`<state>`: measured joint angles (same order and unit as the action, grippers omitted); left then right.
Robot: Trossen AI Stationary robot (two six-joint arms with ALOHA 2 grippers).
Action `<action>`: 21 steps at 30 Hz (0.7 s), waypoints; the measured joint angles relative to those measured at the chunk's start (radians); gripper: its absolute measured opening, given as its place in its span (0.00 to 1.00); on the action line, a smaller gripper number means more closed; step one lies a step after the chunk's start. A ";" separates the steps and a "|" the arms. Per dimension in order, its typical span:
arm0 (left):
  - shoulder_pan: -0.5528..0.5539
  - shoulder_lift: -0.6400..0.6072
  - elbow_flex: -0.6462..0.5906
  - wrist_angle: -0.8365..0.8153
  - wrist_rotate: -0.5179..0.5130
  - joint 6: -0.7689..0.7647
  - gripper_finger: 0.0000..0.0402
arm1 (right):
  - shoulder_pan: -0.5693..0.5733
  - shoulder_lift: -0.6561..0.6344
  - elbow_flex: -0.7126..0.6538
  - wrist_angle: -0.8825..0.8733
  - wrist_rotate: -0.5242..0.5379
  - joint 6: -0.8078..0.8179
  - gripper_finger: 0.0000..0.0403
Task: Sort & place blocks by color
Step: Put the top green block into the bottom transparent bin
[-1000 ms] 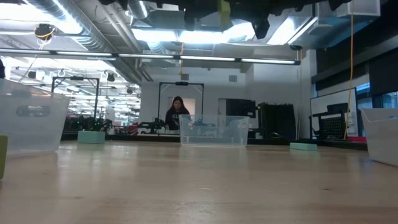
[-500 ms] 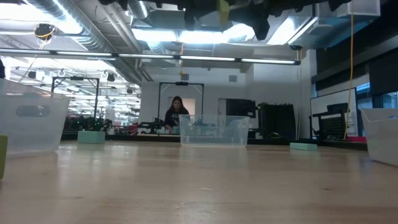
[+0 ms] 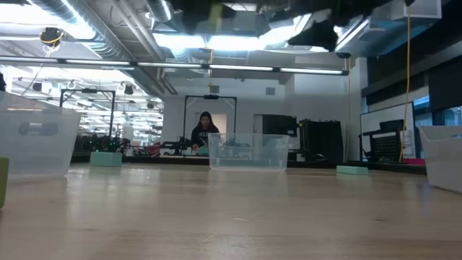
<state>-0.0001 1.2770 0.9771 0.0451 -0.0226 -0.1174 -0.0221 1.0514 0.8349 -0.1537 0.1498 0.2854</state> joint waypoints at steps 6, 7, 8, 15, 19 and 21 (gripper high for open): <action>-0.037 -0.166 -0.089 -0.079 -0.079 -0.021 0.30 | -0.016 -0.113 0.000 -0.070 0.029 0.001 0.86; -0.047 -0.198 -0.114 -0.075 -0.108 -0.032 0.30 | -0.016 -0.125 0.000 -0.065 0.028 0.004 0.86; -0.057 -0.231 -0.145 -0.060 -0.137 -0.041 0.30 | -0.016 -0.135 0.000 -0.066 0.028 0.011 0.86; -0.114 -0.409 -0.334 0.136 -0.223 -0.068 0.30 | -0.014 -0.130 -0.002 0.060 -0.036 0.028 0.86; -0.115 -0.451 -0.388 0.205 -0.222 -0.103 0.30 | -0.013 -0.107 -0.002 0.158 -0.073 0.025 0.86; -0.115 -0.459 -0.398 0.201 -0.221 -0.115 0.30 | -0.014 -0.100 -0.002 0.192 -0.073 0.024 0.86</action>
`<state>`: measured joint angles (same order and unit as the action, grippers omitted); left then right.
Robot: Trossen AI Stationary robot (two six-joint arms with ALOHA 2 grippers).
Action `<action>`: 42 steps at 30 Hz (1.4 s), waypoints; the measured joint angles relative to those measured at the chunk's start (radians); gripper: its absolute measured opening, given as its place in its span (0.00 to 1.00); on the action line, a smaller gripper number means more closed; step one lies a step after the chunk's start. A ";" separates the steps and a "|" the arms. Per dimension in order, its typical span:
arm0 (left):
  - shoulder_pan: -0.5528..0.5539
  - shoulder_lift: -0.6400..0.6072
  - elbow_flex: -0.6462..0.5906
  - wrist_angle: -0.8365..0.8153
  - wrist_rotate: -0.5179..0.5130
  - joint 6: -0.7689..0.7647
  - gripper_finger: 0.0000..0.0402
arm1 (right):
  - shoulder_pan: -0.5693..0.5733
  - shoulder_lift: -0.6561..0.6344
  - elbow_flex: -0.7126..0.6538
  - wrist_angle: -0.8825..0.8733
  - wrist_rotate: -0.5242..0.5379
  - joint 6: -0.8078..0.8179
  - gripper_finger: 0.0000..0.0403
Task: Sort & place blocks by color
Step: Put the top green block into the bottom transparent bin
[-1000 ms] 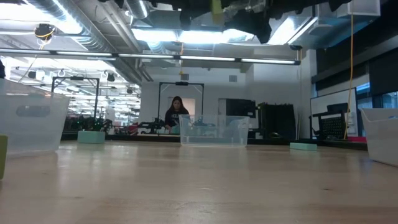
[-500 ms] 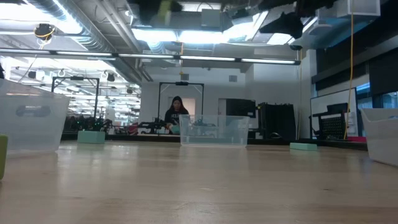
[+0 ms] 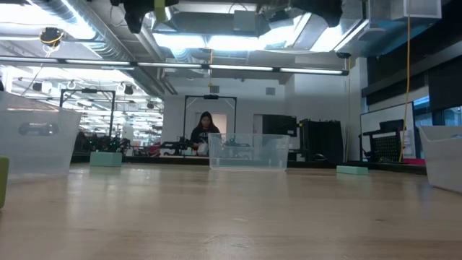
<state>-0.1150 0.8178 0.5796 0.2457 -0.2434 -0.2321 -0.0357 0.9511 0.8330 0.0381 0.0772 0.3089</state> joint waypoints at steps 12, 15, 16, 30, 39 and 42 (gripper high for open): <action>0.001 -0.002 -0.001 0.003 0.001 -0.001 0.30 | 0.000 0.003 0.000 0.006 0.000 0.000 0.86; 0.000 -0.002 -0.001 0.003 0.004 -0.002 0.30 | 0.000 0.003 0.000 0.006 0.000 0.000 0.86; 0.001 -0.002 0.002 -0.005 0.016 -0.004 0.30 | 0.000 0.003 0.000 0.006 0.000 0.000 0.86; -0.158 0.028 0.259 -0.944 0.132 -0.253 0.30 | 0.000 0.003 0.000 -0.017 0.000 -0.007 0.86; -0.375 0.045 0.096 -1.016 0.153 -0.493 0.30 | 0.000 0.004 0.000 -0.025 0.007 -0.007 0.86; -0.413 0.096 0.073 -1.014 0.150 -0.531 0.30 | -0.002 0.004 0.000 -0.025 0.008 -0.007 0.86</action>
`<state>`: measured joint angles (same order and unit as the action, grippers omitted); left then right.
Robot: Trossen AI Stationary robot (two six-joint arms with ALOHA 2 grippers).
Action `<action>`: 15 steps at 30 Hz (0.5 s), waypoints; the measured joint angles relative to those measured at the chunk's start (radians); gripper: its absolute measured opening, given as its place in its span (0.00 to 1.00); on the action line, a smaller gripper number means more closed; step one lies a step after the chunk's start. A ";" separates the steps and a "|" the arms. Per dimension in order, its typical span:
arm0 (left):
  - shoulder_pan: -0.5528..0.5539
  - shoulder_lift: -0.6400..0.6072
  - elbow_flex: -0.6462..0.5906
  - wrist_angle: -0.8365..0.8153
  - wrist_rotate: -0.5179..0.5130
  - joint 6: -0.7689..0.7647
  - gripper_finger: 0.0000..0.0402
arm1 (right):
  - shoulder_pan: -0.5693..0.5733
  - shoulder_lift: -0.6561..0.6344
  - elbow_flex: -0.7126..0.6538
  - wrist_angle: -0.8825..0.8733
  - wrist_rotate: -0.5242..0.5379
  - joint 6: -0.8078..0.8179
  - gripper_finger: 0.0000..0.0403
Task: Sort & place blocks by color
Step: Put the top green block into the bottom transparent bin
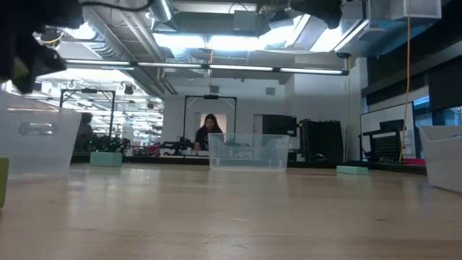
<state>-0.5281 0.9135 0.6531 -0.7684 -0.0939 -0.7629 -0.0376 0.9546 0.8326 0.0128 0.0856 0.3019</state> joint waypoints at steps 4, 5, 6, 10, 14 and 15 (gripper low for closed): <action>-0.029 0.077 -0.012 0.002 -0.019 -0.012 0.30 | 0.000 0.000 0.000 0.000 0.001 -0.002 0.86; -0.031 0.097 -0.012 0.001 -0.019 -0.005 0.30 | 0.000 0.000 0.000 0.000 0.002 -0.006 0.86; -0.032 0.120 -0.012 0.002 -0.018 0.007 0.30 | 0.000 0.000 0.000 0.000 0.007 -0.009 0.86; -0.032 0.193 -0.012 0.000 0.001 0.012 0.30 | 0.000 0.000 0.000 0.000 0.014 -0.016 0.86; -0.032 0.231 -0.012 0.000 0.009 0.016 0.30 | 0.000 0.000 0.000 0.000 0.023 -0.015 0.86; -0.032 0.236 -0.012 -0.001 0.009 0.025 0.30 | 0.000 0.000 0.000 0.000 0.026 -0.010 0.86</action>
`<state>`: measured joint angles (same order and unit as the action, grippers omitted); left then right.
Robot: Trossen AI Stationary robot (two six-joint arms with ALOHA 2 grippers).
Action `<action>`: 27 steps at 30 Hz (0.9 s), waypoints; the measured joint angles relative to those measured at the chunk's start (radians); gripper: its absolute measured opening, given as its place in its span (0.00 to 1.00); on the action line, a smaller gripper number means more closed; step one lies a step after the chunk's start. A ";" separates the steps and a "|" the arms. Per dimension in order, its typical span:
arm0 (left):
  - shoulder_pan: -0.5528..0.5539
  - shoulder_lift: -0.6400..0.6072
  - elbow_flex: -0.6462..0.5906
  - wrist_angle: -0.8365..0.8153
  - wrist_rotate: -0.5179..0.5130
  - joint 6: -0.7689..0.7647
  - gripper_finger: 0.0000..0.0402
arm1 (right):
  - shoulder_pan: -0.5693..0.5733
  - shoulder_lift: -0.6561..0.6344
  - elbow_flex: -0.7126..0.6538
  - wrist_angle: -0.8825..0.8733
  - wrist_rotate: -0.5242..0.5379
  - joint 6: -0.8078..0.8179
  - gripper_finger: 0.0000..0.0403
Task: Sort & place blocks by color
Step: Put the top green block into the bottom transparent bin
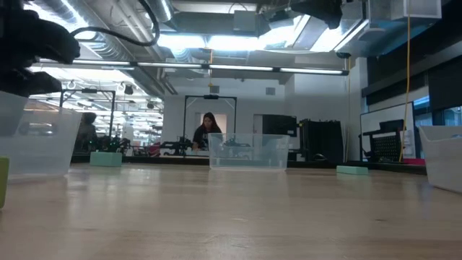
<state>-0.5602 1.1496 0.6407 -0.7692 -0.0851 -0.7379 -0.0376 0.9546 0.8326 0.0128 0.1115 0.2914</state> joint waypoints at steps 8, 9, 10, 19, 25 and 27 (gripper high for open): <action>0.000 0.041 0.000 -0.001 0.024 0.041 0.30 | 0.000 0.000 0.000 0.000 0.001 0.014 0.86; 0.000 0.044 0.000 -0.002 0.025 0.041 0.30 | 0.000 0.000 0.000 0.000 0.001 0.014 0.86; 0.000 0.047 0.000 -0.001 0.030 0.041 0.30 | 0.000 0.000 0.000 0.000 0.001 0.014 0.86; 0.001 0.049 0.000 -0.002 0.059 0.041 0.35 | 0.000 0.000 0.000 0.000 0.001 -0.008 0.86; 0.001 0.049 0.000 -0.001 0.084 0.040 0.35 | 0.000 0.000 0.000 0.000 0.001 -0.010 0.86; 0.001 0.049 0.000 -0.001 0.076 0.040 0.35 | 0.000 0.000 0.000 0.000 0.001 -0.012 0.86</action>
<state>-0.5594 1.1988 0.6407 -0.7704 -0.0091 -0.6979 -0.0376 0.9546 0.8326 0.0132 0.1127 0.2798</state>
